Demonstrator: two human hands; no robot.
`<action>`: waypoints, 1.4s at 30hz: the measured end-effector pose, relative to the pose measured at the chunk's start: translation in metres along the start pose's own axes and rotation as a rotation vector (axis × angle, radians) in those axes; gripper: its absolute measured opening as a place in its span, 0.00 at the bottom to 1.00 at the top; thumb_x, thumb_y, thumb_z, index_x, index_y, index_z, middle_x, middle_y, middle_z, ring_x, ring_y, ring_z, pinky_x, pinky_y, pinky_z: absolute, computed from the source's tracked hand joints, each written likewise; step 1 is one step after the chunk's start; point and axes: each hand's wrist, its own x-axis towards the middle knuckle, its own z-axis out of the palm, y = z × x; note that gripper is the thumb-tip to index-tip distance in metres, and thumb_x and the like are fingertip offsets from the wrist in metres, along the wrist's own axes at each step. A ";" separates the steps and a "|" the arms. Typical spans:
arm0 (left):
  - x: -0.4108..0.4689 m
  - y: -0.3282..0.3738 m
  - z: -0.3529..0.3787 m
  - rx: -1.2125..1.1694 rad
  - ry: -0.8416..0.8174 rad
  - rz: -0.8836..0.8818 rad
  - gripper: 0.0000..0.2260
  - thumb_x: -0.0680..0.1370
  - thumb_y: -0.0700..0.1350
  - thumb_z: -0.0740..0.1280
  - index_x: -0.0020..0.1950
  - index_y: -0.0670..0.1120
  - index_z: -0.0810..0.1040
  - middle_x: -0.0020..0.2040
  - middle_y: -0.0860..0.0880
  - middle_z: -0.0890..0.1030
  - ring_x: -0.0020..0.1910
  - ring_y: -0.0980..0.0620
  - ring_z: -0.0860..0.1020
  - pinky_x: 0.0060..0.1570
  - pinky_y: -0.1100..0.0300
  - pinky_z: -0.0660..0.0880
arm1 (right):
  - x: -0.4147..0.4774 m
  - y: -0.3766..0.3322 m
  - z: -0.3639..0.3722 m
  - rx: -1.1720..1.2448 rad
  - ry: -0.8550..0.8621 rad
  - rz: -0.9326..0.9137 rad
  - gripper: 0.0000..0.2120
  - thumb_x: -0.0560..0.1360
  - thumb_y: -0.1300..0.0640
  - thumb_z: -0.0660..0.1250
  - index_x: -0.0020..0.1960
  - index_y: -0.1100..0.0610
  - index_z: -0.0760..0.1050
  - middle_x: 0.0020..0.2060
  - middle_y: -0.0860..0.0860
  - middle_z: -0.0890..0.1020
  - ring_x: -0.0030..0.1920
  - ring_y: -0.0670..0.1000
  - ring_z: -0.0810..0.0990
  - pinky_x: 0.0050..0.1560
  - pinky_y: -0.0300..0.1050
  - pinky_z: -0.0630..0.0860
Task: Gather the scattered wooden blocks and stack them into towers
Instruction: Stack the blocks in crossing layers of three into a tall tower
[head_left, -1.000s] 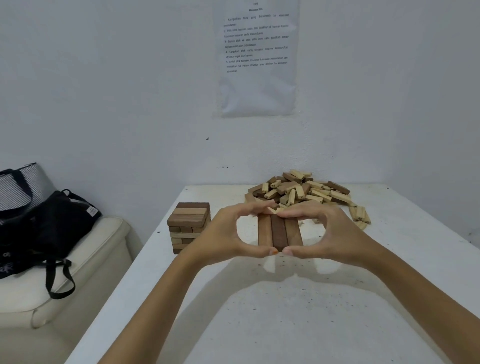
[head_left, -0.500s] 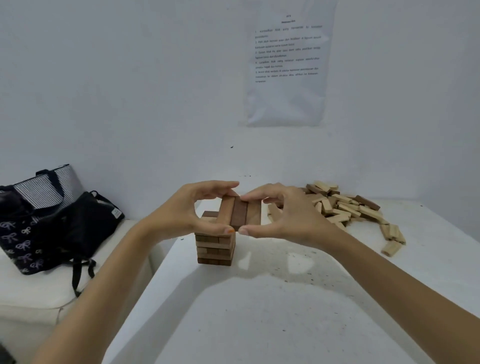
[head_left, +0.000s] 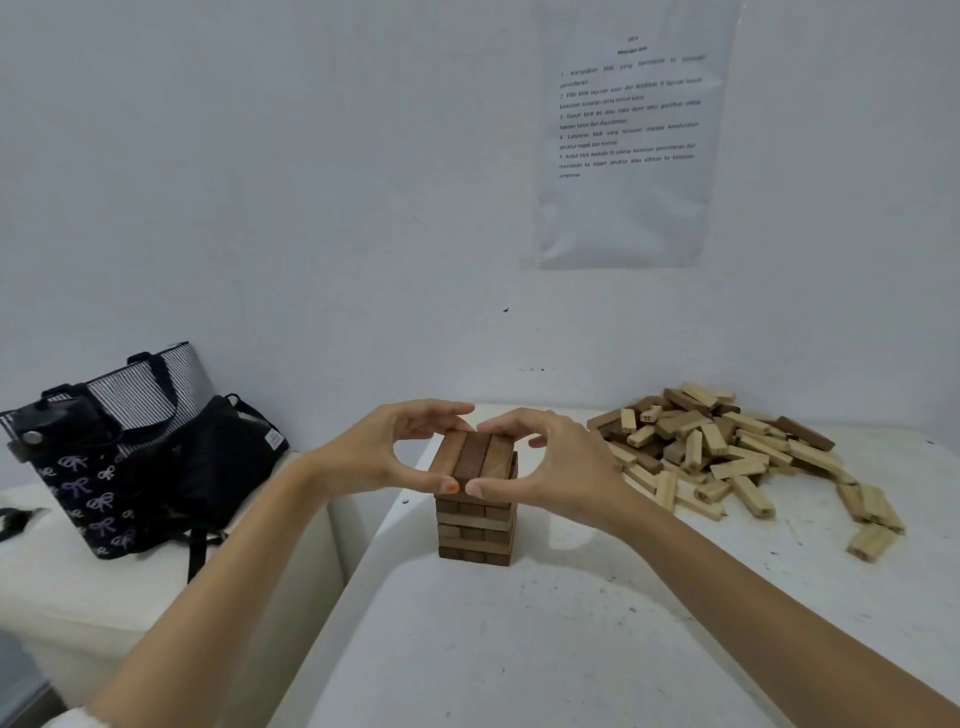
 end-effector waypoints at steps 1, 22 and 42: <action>0.001 -0.002 0.000 -0.004 -0.006 -0.003 0.33 0.67 0.40 0.78 0.69 0.53 0.72 0.60 0.54 0.80 0.64 0.59 0.74 0.69 0.62 0.65 | 0.000 0.001 0.000 0.005 -0.003 0.005 0.24 0.62 0.47 0.81 0.56 0.44 0.79 0.49 0.37 0.80 0.50 0.24 0.70 0.47 0.18 0.63; 0.008 -0.015 0.007 -0.126 -0.115 -0.048 0.34 0.71 0.39 0.75 0.73 0.53 0.66 0.63 0.53 0.78 0.67 0.57 0.72 0.69 0.60 0.64 | 0.002 0.022 0.011 0.112 -0.074 0.061 0.31 0.62 0.45 0.80 0.62 0.41 0.73 0.57 0.39 0.77 0.58 0.35 0.71 0.51 0.26 0.66; 0.008 -0.024 0.016 -0.234 -0.098 -0.081 0.37 0.70 0.39 0.77 0.74 0.55 0.64 0.64 0.51 0.76 0.65 0.54 0.74 0.66 0.58 0.70 | -0.001 0.024 0.014 0.211 -0.093 0.127 0.41 0.63 0.45 0.80 0.71 0.41 0.65 0.58 0.39 0.76 0.61 0.35 0.71 0.58 0.37 0.68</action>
